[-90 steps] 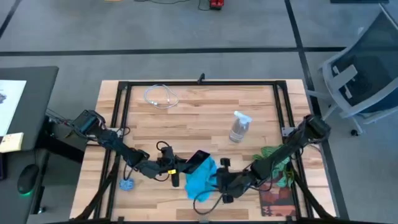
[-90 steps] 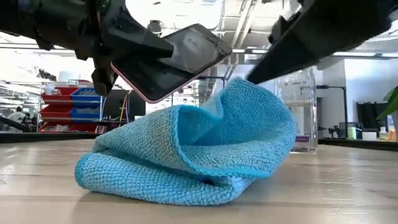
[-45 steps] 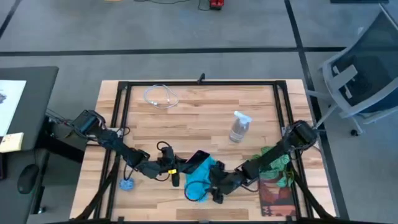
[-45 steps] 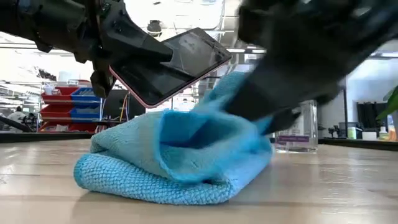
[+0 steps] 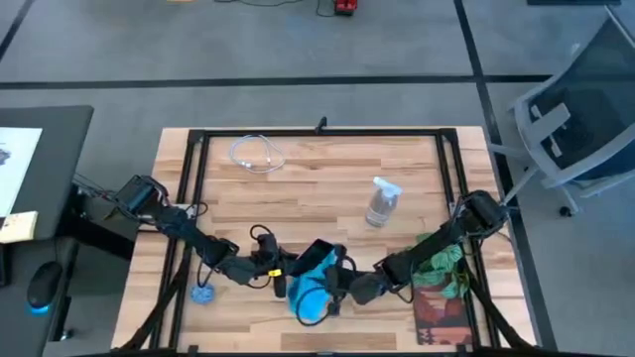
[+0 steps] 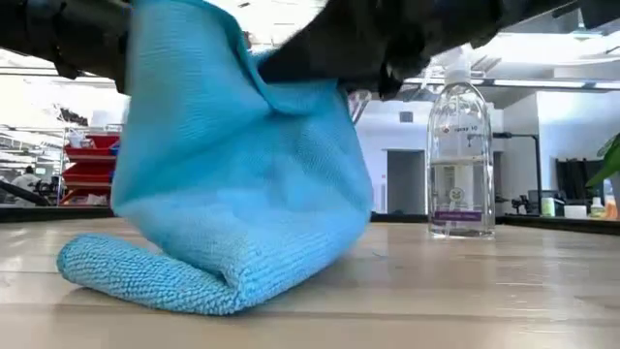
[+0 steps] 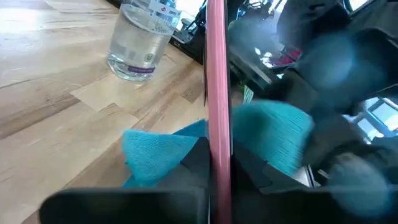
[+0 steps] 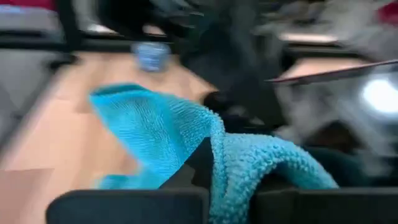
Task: Apply microfiber cloth
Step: Wipe the front of the cellphone with a microfiber cloth
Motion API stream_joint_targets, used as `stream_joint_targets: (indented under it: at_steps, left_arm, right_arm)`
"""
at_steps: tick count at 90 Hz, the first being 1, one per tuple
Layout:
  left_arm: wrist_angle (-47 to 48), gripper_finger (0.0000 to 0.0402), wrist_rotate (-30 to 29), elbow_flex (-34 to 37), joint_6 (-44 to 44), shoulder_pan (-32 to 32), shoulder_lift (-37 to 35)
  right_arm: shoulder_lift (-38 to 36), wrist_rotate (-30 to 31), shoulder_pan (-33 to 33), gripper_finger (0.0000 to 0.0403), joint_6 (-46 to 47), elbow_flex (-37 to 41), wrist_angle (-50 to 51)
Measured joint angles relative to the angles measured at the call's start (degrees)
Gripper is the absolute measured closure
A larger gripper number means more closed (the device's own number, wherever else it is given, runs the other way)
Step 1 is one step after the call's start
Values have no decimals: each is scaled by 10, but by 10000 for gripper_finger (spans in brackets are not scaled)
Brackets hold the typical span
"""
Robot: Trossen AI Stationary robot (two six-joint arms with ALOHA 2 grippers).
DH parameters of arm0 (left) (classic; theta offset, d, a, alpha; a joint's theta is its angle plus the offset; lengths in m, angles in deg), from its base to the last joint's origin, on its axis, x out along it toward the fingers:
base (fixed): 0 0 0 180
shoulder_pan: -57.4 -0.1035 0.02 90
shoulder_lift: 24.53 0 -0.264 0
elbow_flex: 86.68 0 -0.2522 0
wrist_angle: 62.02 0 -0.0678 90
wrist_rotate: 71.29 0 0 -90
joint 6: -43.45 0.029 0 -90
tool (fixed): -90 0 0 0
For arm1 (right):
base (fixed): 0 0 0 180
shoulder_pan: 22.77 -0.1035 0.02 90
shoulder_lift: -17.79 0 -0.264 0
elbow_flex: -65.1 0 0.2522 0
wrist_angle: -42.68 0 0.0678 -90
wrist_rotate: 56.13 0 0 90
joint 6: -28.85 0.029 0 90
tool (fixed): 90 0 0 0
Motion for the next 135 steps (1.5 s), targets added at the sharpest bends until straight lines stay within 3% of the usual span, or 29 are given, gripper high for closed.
stream_joint_targets:
  at_steps: [12,32,43,49,64,71,78,88,95,135]
  left_arm:
    - [7,391,3,-20,25,-1,0]
    - [10,391,6,-36,49,-1,0]
    - [10,391,10,-37,49,-1,1]
    - [10,391,9,-38,50,0,1]
    - [1,391,7,-41,47,4,0]
    - [-1,391,10,-41,45,4,0]
    - [-6,391,15,-41,49,4,0]
    - [-10,391,23,-41,61,5,0]
    - [-9,391,17,-38,70,6,0]
    - [-25,391,-5,-39,84,4,1]
  right_arm:
    - [0,17,10,402,-18,-1,0]
    - [-1,-30,16,402,-76,-2,-16]
    - [-2,-30,12,402,-89,-3,33]
    - [-6,7,0,403,-92,-3,66]
    - [-30,166,-33,403,-105,-1,96]
    - [-43,189,-38,403,-104,-1,92]
    - [-44,180,-38,403,-105,-1,71]
    - [-29,94,-23,403,-105,-1,16]
    - [-9,66,-15,403,-109,-1,-17]
    - [20,-2,-13,403,-125,-19,10]
